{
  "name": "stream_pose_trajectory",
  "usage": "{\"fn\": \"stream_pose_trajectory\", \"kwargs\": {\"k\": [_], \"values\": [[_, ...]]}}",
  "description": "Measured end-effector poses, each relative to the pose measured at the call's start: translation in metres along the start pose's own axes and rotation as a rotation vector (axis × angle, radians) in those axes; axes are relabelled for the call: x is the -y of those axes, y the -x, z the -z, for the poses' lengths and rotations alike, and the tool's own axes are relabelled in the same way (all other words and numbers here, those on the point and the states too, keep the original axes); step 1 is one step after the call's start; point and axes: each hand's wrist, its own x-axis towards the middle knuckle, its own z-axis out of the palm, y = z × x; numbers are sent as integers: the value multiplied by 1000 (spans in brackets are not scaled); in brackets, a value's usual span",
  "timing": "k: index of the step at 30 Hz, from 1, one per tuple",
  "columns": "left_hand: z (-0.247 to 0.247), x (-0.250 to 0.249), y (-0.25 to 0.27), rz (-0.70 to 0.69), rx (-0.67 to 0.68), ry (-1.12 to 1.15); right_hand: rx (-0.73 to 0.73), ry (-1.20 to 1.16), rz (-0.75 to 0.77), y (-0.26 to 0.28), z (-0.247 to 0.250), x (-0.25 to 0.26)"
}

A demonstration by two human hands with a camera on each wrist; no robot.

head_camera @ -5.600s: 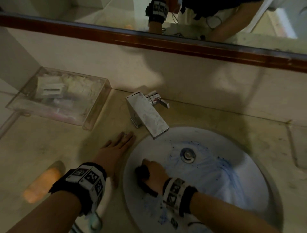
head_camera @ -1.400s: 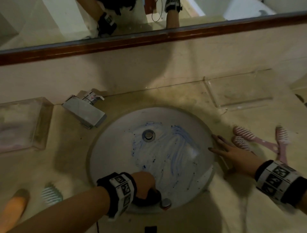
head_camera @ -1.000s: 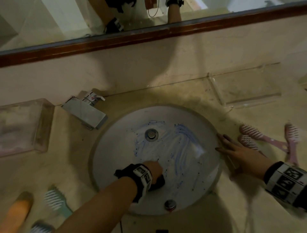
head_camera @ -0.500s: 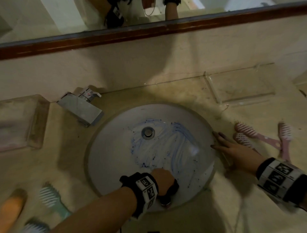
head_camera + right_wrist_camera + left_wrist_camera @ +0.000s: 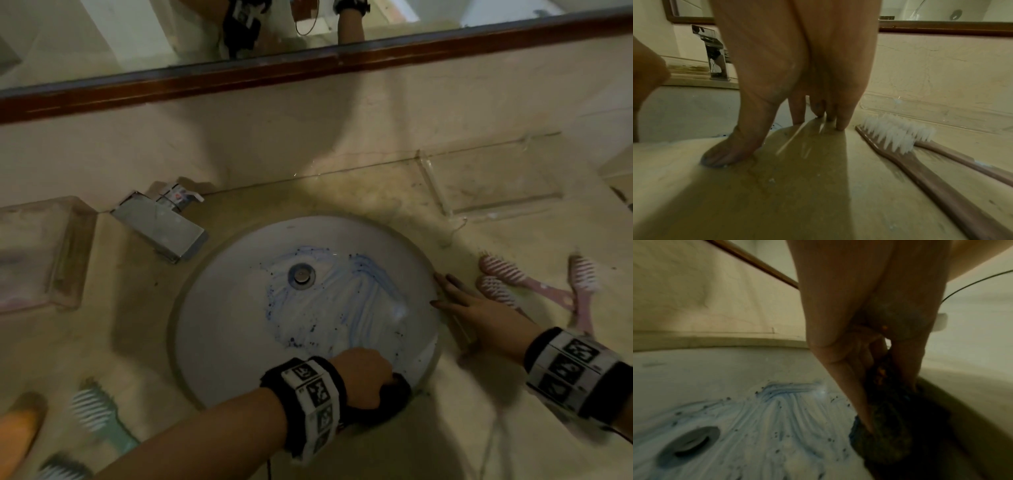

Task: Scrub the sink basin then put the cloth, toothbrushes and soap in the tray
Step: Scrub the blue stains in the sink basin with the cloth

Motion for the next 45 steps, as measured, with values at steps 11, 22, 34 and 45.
{"fn": "stream_pose_trajectory", "kwargs": {"k": [11, 22, 34, 45], "values": [[22, 23, 4, 95, -143, 70, 13, -25, -4, -1, 0, 0], [7, -63, 17, -188, -33, -541, 17, -11, -24, -1, -2, 0], [14, -16, 3, -302, -180, -104, 47, -4, -32, -2, 0, -1], [10, 18, -14, -345, -249, 11, 22, -8, -17, -3, -3, -5]]}}
